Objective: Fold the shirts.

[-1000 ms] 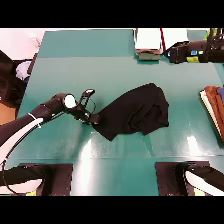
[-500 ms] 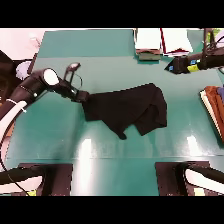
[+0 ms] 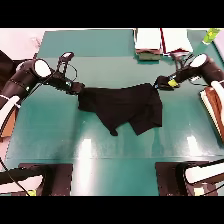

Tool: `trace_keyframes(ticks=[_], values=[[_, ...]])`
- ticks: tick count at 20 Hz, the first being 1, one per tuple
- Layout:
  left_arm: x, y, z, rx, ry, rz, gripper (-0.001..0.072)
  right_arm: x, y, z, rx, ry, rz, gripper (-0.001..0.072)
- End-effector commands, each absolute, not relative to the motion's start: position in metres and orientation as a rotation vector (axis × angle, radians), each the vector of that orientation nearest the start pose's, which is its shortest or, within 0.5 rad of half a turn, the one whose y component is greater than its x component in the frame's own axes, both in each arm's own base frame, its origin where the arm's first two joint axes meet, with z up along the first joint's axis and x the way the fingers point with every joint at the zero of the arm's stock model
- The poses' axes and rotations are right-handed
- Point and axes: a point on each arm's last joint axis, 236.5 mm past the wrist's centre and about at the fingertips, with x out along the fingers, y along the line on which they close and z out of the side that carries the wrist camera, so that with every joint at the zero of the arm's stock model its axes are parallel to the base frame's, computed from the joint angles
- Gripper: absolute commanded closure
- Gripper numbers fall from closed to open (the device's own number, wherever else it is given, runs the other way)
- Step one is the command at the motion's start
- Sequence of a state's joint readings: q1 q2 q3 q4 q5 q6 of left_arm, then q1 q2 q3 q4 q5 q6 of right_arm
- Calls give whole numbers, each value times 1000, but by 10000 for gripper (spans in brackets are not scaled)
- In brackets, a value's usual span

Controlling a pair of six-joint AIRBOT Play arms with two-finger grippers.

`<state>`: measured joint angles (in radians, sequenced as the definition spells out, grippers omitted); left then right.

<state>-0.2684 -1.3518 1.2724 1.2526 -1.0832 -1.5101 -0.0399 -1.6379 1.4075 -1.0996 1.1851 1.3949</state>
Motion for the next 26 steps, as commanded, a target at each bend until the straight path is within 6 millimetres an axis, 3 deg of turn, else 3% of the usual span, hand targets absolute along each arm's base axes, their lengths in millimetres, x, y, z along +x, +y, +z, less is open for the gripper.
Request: trace_keyframes(ticks=[1, 2, 3, 5, 7, 8, 10, 13, 15, 16, 18, 20, 22, 24, 26], values=[[398, -176, 38, -87, 1170, -432, 679, 454, 94, -66, 325, 1367, 322, 444], [398, -176, 38, -87, 1170, -432, 679, 459, 96, -64, 310, 1341, 328, 603], [398, -176, 38, -87, 1170, -432, 679, 462, 99, -60, 293, 1318, 337, 688], [398, -175, 39, -83, 1168, -430, 679, 473, 97, -41, 278, 1246, 333, 689], [405, -168, 51, -42, 1136, -412, 680, 483, 92, 0, 255, 1130, 332, 690], [411, -164, 69, -27, 1089, -398, 680, 487, 88, 31, 224, 1057, 343, 689], [422, -159, 133, -14, 935, -385, 680, 488, 82, 107, 182, 909, 359, 690], [407, -152, 266, -18, 639, -404, 680, 465, 77, 235, 122, 660, 369, 690], [375, -145, 346, -29, 462, -421, 680, 432, 79, 315, 76, 497, 380, 689], [354, -141, 380, -37, 382, -433, 680, 415, 80, 345, 57, 434, 384, 689], [312, -133, 429, -49, 258, -454, 680, 379, 83, 394, 22, 328, 392, 690], [278, -126, 461, -62, 167, -467, 680, 348, 84, 432, -3, 233, 392, 690], [256, -124, 479, -75, 113, -484, 680, 322, 85, 457, -19, 162, 391, 690], [248, -124, 481, -77, 108, -492, 680, 307, 86, 469, -27, 126, 391, 690], [250, -125, 470, -71, 148, -493, 680, 303, 88, 464, -15, 155, 399, 690]])
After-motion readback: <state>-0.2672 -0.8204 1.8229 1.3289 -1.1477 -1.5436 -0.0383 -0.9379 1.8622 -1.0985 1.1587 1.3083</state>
